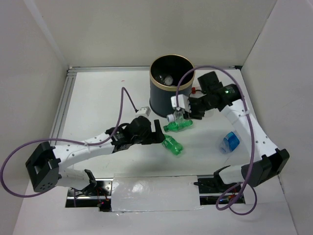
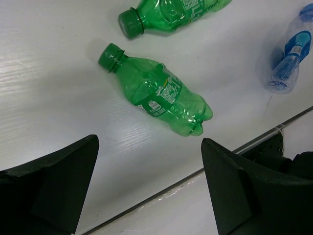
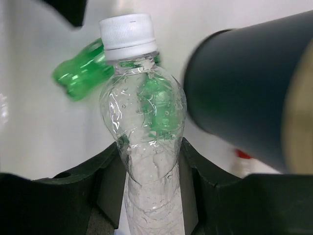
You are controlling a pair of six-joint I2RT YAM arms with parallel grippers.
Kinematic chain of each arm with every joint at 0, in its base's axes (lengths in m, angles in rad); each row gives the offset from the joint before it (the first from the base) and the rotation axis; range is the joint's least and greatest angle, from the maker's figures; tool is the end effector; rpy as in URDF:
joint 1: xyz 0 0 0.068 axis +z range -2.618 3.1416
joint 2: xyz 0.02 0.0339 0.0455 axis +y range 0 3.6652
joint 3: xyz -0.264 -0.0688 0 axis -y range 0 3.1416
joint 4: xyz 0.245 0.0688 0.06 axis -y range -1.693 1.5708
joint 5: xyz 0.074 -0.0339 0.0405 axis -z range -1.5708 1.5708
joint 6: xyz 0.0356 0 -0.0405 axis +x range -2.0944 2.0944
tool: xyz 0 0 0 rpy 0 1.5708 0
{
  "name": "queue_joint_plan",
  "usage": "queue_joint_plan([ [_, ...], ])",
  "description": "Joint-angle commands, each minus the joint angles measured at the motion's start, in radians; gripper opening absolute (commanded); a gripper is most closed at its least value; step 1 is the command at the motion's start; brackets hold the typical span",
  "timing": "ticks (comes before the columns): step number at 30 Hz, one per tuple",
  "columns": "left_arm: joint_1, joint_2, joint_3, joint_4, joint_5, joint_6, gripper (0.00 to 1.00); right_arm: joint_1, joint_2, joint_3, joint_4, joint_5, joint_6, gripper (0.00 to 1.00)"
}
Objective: Put the plastic bottles in the bin
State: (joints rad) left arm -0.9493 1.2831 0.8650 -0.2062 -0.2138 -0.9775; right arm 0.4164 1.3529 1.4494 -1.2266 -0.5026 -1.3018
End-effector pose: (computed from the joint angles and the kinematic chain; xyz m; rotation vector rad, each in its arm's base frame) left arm 0.1701 -0.2246 0.2584 -0.1593 2.3053 -0.8288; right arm 0.2179 0.1151 0.3594 -1.9989 1.5330 0.3421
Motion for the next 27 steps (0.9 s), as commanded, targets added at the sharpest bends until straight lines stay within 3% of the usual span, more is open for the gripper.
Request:
queue_joint_plan([
  [1, 0.006, 0.065, 0.080, 0.011, 0.037, -0.073, 0.98, -0.025, -0.001, 0.144, 0.033, -0.095, 0.021, 0.18],
  [7, 0.063, 0.179, 0.092, 0.045, 0.126, -0.167, 0.98, -0.073, -0.017, 0.229, 0.522, -0.258, 0.167, 0.15],
  [12, 0.063, 0.246, 0.138, 0.016, 0.174, -0.197, 0.98, -0.073, 0.109, 0.350, 0.677, -0.294, 0.184, 0.16],
  [17, 0.063, 0.306, 0.120, 0.064, 0.232, -0.244, 0.98, -0.108, 0.214, 0.359, 0.790, -0.349, 0.211, 0.19],
  [19, 0.053, 0.347, 0.144, 0.074, 0.244, -0.254, 0.98, -0.135, 0.271, 0.359, 0.805, -0.405, 0.275, 0.38],
  [22, 0.044, 0.386, 0.173, 0.056, 0.244, -0.254, 0.98, -0.159, 0.314, 0.348, 0.851, -0.421, 0.380, 0.77],
  [24, 0.035, 0.420, 0.186, 0.056, 0.244, -0.263, 0.96, -0.171, 0.325, 0.339, 0.886, -0.410, 0.438, 0.90],
  [25, 0.035, 0.432, 0.198, 0.056, 0.244, -0.273, 0.96, -0.171, 0.325, 0.339, 0.898, -0.334, 0.499, 0.98],
  [27, 0.024, 0.476, 0.212, 0.056, 0.244, -0.282, 0.95, -0.171, 0.296, 0.318, 0.972, -0.188, 0.654, 1.00],
])
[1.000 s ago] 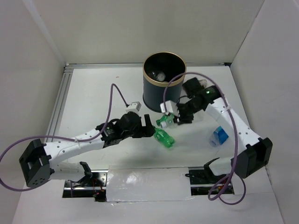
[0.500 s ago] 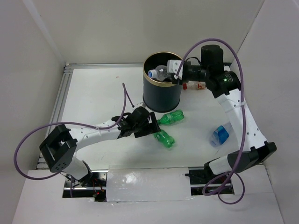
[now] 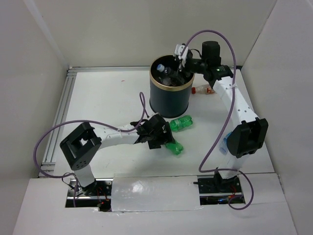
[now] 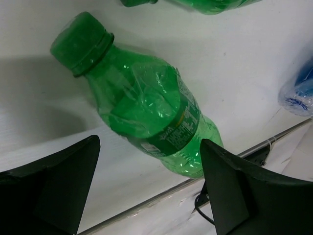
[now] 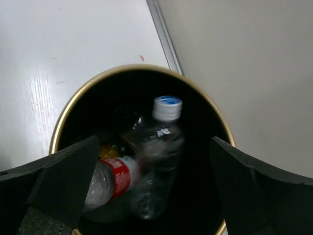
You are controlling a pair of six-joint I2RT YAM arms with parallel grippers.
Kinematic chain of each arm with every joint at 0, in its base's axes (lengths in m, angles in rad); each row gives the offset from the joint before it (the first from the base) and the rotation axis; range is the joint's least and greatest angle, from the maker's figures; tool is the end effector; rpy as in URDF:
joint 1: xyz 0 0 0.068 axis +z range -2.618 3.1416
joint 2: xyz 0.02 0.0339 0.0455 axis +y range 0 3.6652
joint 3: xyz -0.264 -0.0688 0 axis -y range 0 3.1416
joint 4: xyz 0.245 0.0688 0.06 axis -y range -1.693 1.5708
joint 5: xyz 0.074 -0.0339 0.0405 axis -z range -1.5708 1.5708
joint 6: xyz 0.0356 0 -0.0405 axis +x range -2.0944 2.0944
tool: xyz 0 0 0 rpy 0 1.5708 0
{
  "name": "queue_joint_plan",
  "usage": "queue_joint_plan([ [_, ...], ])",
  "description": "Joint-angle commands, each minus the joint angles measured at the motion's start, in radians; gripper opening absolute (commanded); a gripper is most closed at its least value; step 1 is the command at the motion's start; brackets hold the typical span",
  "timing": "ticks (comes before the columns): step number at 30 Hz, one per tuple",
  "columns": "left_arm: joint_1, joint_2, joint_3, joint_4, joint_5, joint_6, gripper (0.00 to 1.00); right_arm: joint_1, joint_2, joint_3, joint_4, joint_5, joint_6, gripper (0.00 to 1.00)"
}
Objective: Put the plastic bottles in the bin
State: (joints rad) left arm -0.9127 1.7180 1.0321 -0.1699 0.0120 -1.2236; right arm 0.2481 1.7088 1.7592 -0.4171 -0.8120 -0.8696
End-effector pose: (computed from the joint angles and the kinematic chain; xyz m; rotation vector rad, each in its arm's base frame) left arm 0.2187 -0.2836 0.1831 -0.4076 2.6397 -0.8820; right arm 0.3716 0.1208 0.4119 -1.3732 1.2159 0.3504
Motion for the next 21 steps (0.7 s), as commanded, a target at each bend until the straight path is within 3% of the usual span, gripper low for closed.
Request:
queue_joint_plan([
  [1, -0.012, 0.058, 0.058, 0.020, 0.019, -0.046, 0.95, -0.013, -0.060, 0.023, 0.163, 0.228, 0.359, 1.00],
  [4, -0.012, 0.121, 0.088, 0.020, 0.028, -0.056, 0.92, -0.113, -0.060, 0.046, 0.034, 0.188, 0.453, 1.00],
  [5, -0.012, 0.136, 0.100, 0.020, 0.028, -0.056, 0.84, -0.171, -0.069, -0.007, 0.014, 0.163, 0.469, 1.00],
  [7, -0.012, 0.164, 0.100, 0.020, 0.040, -0.056, 0.73, -0.240, -0.122, -0.093, 0.001, 0.125, 0.513, 0.90],
  [8, -0.012, 0.184, 0.100, 0.020, 0.055, -0.056, 0.64, -0.277, -0.142, -0.187, 0.001, 0.073, 0.526, 0.85],
  [9, -0.012, 0.184, 0.100, 0.020, 0.055, -0.056, 0.46, -0.346, -0.179, -0.228, 0.001, 0.051, 0.535, 0.80],
  [12, -0.012, 0.172, 0.079, 0.029, 0.065, -0.043, 0.24, -0.475, -0.204, -0.342, -0.043, -0.042, 0.535, 0.62],
  [14, -0.021, 0.149, 0.079, 0.001, 0.065, -0.001, 0.05, -0.526, -0.218, -0.375, -0.081, -0.071, 0.491, 0.60],
  [16, -0.031, 0.093, 0.079, -0.032, 0.065, 0.041, 0.00, -0.578, -0.201, -0.397, -0.133, -0.093, 0.421, 0.71],
  [18, -0.076, 0.008, 0.101, -0.121, 0.019, 0.169, 0.00, -0.587, -0.157, -0.397, -0.226, -0.116, 0.106, 0.94],
  [19, -0.092, -0.024, 0.117, -0.122, 0.019, 0.170, 0.00, -0.596, -0.141, -0.397, -0.248, -0.116, 0.104, 1.00],
  [21, -0.130, -0.079, 0.167, -0.196, -0.064, 0.315, 0.00, -0.609, -0.118, -0.420, -0.258, -0.140, -0.118, 1.00],
])
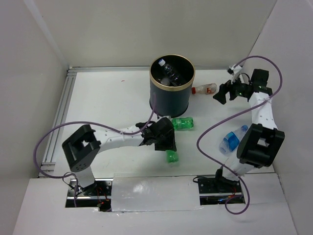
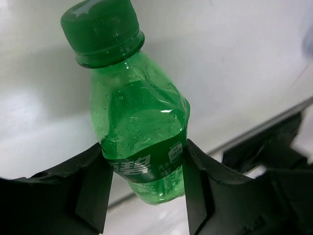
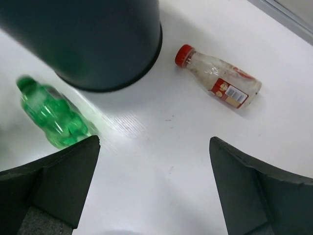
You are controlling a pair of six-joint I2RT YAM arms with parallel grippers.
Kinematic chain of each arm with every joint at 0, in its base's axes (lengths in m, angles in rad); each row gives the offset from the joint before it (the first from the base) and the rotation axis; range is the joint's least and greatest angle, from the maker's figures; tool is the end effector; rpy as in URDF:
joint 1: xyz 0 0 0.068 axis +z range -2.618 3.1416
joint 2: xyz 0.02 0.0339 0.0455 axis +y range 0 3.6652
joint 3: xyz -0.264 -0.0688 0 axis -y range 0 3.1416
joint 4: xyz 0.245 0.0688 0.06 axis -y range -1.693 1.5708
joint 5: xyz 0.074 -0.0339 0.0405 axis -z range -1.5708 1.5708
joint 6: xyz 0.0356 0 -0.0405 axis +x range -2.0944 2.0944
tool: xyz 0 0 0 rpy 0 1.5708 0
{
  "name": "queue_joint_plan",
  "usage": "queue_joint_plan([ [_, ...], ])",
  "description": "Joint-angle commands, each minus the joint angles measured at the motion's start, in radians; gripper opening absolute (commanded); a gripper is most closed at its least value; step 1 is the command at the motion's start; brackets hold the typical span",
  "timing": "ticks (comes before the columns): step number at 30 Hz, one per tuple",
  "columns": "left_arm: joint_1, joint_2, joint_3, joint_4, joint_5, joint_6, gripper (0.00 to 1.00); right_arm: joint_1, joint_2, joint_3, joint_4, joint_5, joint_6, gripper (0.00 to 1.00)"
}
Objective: Put the plastic bottles in the bin
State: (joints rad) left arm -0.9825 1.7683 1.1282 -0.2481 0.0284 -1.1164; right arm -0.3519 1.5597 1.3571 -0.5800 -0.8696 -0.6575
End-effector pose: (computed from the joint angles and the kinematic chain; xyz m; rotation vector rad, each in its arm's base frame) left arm 0.2063 -0.3111 0.1891 -0.1670 2.6942 -0.8505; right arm 0.3266 -0.0909 0.3186 -0.6970 1.9481 0.4174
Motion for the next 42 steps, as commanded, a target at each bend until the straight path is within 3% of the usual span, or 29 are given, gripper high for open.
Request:
queue_joint_plan([
  [1, -0.085, -0.151, 0.149, -0.150, -0.117, 0.249, 0.00, -0.019, 0.049, -0.044, -0.074, -0.094, -0.387, 1.00],
  [5, -0.068, -0.205, 0.368, -0.198, -0.318, 0.443, 0.00, -0.032, 0.118, -0.040, -0.015, -0.063, -0.528, 1.00],
  [10, 0.025, -0.116, 0.646, -0.166, -0.479, 0.595, 0.00, -0.022, 0.235, 0.082, -0.046, -0.032, -0.551, 1.00],
  [14, 0.137, 0.041, 0.809, -0.089, -0.553, 0.606, 0.01, -0.003, 0.244, 0.088, -0.002, 0.015, -0.551, 1.00],
  [18, 0.212, 0.211, 1.027, -0.099, -0.607, 0.606, 0.09, 0.024, 0.244, 0.088, 0.022, 0.063, -0.614, 1.00],
  [21, 0.257, 0.324, 1.131, -0.138, -0.587, 0.596, 0.33, 0.047, 0.254, 0.079, 0.061, 0.073, -0.697, 1.00],
  [22, 0.266, 0.342, 1.150, -0.164, -0.587, 0.580, 0.44, 0.047, 0.264, 0.079, 0.074, 0.073, -0.730, 1.00],
  [23, 0.266, 0.356, 1.162, -0.175, -0.575, 0.579, 0.66, 0.057, 0.273, 0.089, 0.074, 0.083, -0.752, 1.00],
  [24, 0.280, 0.356, 1.171, -0.175, -0.556, 0.567, 0.73, 0.057, 0.302, 0.102, 0.062, 0.083, -0.786, 1.00],
  [26, 0.292, 0.356, 1.162, -0.175, -0.541, 0.567, 0.87, 0.057, 0.339, 0.138, 0.025, 0.063, -0.875, 1.00],
  [27, 0.303, 0.356, 1.153, -0.175, -0.530, 0.567, 0.99, 0.057, 0.380, 0.176, 0.025, 0.063, -0.875, 1.00],
  [32, 0.292, 0.235, 1.063, -0.135, -0.493, 0.601, 0.99, 0.067, 0.470, 0.247, 0.098, 0.047, -0.884, 1.00],
  [36, 0.243, 0.001, 0.739, -0.004, -0.493, 0.658, 0.99, 0.100, 0.565, 0.373, 0.056, 0.072, -0.924, 1.00],
  [37, 0.223, -0.098, 0.597, 0.022, -0.483, 0.668, 0.99, 0.111, 0.598, 0.391, 0.055, 0.072, -0.924, 1.00],
  [42, 0.176, -0.337, 0.287, 0.067, -0.484, 0.655, 0.99, 0.148, 0.645, 0.405, 0.144, 0.113, -0.939, 1.00],
])
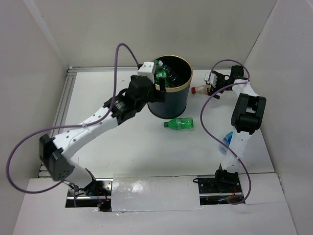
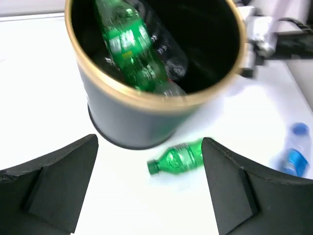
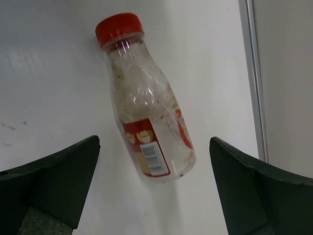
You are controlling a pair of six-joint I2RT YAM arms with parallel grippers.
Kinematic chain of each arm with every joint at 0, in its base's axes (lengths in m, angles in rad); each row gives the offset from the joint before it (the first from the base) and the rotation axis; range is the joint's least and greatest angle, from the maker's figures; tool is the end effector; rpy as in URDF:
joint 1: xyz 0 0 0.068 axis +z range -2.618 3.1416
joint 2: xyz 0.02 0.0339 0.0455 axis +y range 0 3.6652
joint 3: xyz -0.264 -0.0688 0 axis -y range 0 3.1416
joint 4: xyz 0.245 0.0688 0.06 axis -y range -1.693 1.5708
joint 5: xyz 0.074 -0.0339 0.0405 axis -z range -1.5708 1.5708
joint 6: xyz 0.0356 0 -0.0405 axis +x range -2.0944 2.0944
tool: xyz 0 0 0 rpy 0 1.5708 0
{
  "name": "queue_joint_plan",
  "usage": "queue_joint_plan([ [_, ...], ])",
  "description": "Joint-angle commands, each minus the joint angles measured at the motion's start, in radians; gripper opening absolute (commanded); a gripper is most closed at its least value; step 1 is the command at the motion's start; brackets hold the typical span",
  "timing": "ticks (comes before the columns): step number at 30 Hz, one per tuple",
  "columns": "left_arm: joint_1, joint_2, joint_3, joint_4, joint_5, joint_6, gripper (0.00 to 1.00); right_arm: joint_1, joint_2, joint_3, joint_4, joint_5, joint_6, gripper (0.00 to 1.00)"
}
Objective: Put the plastic bottles in the bin
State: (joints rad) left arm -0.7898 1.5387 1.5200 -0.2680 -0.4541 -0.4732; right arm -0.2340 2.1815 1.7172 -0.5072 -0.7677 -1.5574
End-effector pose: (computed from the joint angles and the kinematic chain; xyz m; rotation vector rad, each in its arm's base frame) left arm 0.2640 -0.2442 0.4028 -0.0236 1.8529 -0.4655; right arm 0.4663 -0.0857 0.1915 -1.5613 1.5600 0.0246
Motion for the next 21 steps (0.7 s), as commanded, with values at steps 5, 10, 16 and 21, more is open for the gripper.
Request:
queue_joint_plan([
  [5, -0.026, -0.281, -0.374, 0.027, 0.008, -0.086, 0.99, 0.067, 0.191, 0.282, -0.106, 0.059, -0.102, 1.00],
  [10, -0.035, -0.391, -0.489, -0.036, 0.011, -0.163, 0.99, 0.097, 0.334, 0.497, -0.270, 0.172, -0.237, 1.00],
  [16, -0.054, -0.413, -0.518, -0.077, 0.020, -0.214, 0.99, 0.107, 0.446, 0.601, -0.574, 0.257, -0.404, 0.95],
  [21, -0.063, -0.379, -0.497, -0.077, 0.032, -0.214, 0.99, 0.137, 0.394, 0.535, -0.759, 0.315, -0.440, 0.61],
])
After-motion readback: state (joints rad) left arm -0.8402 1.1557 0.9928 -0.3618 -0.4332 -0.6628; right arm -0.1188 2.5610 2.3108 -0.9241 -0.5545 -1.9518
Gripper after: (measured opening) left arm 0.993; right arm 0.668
